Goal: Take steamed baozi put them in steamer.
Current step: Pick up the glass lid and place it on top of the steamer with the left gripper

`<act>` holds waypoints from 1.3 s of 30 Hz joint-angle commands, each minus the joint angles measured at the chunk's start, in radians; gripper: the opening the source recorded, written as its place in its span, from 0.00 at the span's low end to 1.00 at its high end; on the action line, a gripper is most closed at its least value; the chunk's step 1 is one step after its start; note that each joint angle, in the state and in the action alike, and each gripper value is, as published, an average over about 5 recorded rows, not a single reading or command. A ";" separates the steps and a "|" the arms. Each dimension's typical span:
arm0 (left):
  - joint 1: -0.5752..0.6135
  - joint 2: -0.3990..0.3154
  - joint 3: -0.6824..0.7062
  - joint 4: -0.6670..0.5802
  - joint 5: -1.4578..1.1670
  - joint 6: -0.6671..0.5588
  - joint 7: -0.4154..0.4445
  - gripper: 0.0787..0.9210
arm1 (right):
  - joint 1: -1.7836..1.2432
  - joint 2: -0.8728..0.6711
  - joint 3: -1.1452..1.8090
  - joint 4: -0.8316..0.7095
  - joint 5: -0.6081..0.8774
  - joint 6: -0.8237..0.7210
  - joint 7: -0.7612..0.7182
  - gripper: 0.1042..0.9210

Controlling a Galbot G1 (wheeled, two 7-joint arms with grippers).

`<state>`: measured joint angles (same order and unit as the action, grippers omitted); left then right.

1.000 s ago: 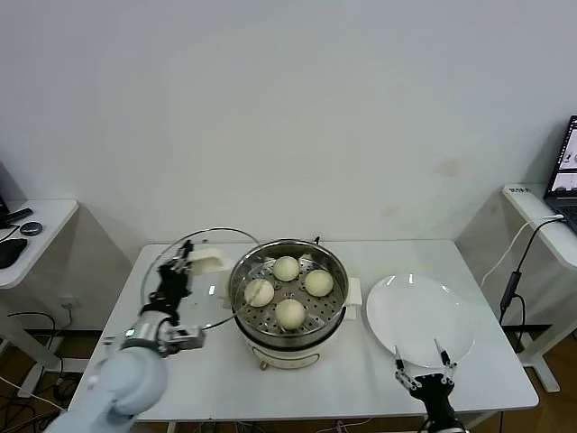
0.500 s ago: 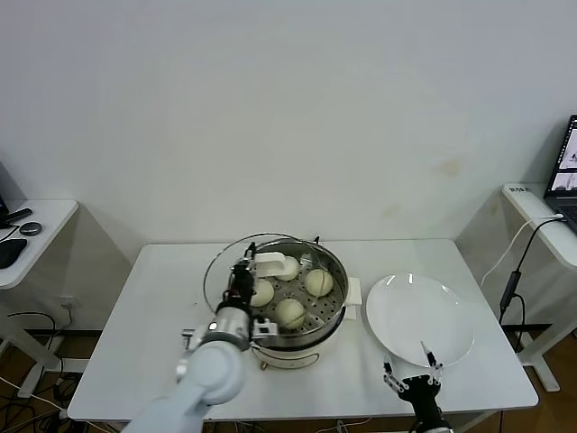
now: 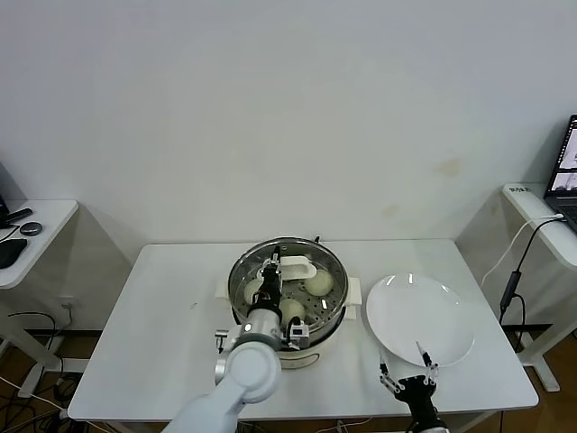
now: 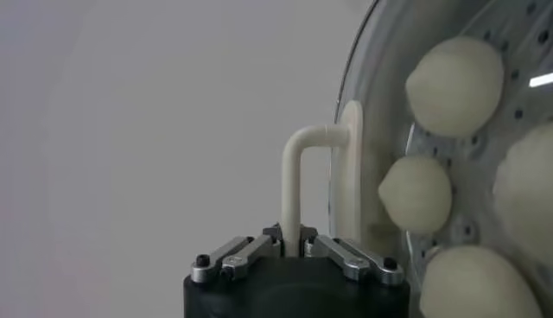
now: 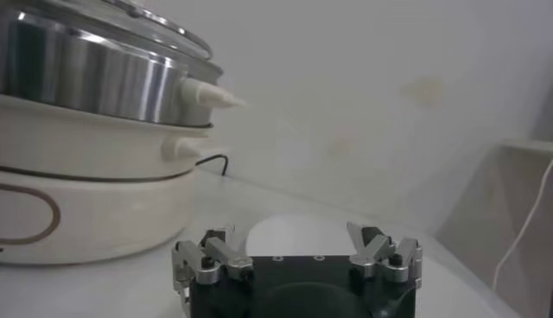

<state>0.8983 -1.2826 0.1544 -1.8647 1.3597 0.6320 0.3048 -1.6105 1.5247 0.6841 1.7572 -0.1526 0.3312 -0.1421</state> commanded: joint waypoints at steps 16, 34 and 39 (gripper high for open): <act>0.033 -0.054 -0.006 0.038 0.079 -0.012 -0.010 0.11 | 0.003 -0.017 -0.010 -0.015 0.005 0.003 -0.001 0.88; 0.093 -0.047 -0.052 -0.023 -0.027 -0.038 -0.078 0.24 | 0.002 -0.016 -0.015 -0.008 0.004 -0.001 -0.003 0.88; 0.200 -0.008 -0.099 -0.163 -0.242 -0.080 -0.173 0.42 | -0.002 -0.018 -0.013 -0.004 0.004 -0.001 -0.004 0.88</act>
<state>0.9808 -1.3264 0.1032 -1.8673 1.3735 0.5955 0.2423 -1.6107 1.5079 0.6689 1.7504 -0.1490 0.3301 -0.1451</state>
